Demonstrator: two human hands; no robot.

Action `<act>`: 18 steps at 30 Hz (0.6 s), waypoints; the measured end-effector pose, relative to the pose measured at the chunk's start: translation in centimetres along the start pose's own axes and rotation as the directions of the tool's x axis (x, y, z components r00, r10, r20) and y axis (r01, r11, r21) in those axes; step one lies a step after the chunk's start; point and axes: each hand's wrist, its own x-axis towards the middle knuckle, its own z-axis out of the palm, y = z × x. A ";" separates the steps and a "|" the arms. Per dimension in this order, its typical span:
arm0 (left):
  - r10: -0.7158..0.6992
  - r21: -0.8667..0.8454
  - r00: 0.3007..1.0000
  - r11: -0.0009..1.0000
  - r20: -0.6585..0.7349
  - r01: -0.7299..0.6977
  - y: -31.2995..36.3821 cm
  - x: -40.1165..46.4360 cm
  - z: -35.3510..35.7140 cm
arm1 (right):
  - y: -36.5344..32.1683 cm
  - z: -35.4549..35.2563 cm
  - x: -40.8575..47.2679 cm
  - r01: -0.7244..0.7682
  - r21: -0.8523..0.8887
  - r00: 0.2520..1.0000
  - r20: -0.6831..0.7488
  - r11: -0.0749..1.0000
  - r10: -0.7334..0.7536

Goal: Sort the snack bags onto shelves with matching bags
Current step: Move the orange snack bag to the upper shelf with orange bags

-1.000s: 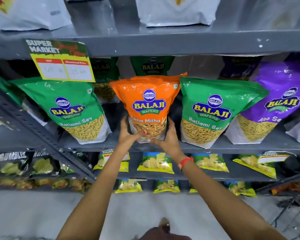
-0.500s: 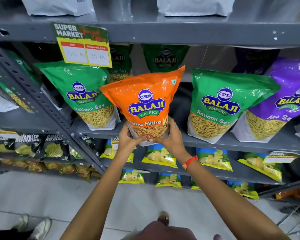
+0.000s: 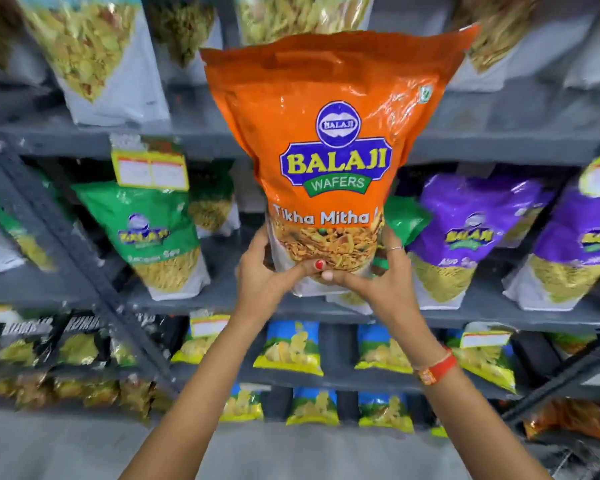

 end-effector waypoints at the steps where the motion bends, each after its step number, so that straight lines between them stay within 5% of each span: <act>1: 0.031 -0.004 0.999 1.000 0.024 -0.031 1.6 0.5 1.1 | -0.8 -1.7 0.4 0.009 0.016 0.999 -0.032 1.000 -0.009; 5: 0.133 0.048 0.988 0.989 0.085 -0.137 6.0 2.2 4.2 | -3.2 -5.6 2.7 0.073 -0.009 0.994 -0.082 0.997 -0.074; 7: 0.275 0.021 0.957 0.960 0.097 -0.278 13.3 4.8 8.6 | -7.8 -11.8 5.5 0.200 -0.066 0.947 -0.242 0.978 -0.210; 18: 0.245 0.016 0.955 0.968 0.165 -0.251 18.3 12.0 17.6 | -8.6 -18.9 15.3 0.229 -0.042 0.947 -0.223 0.972 -0.233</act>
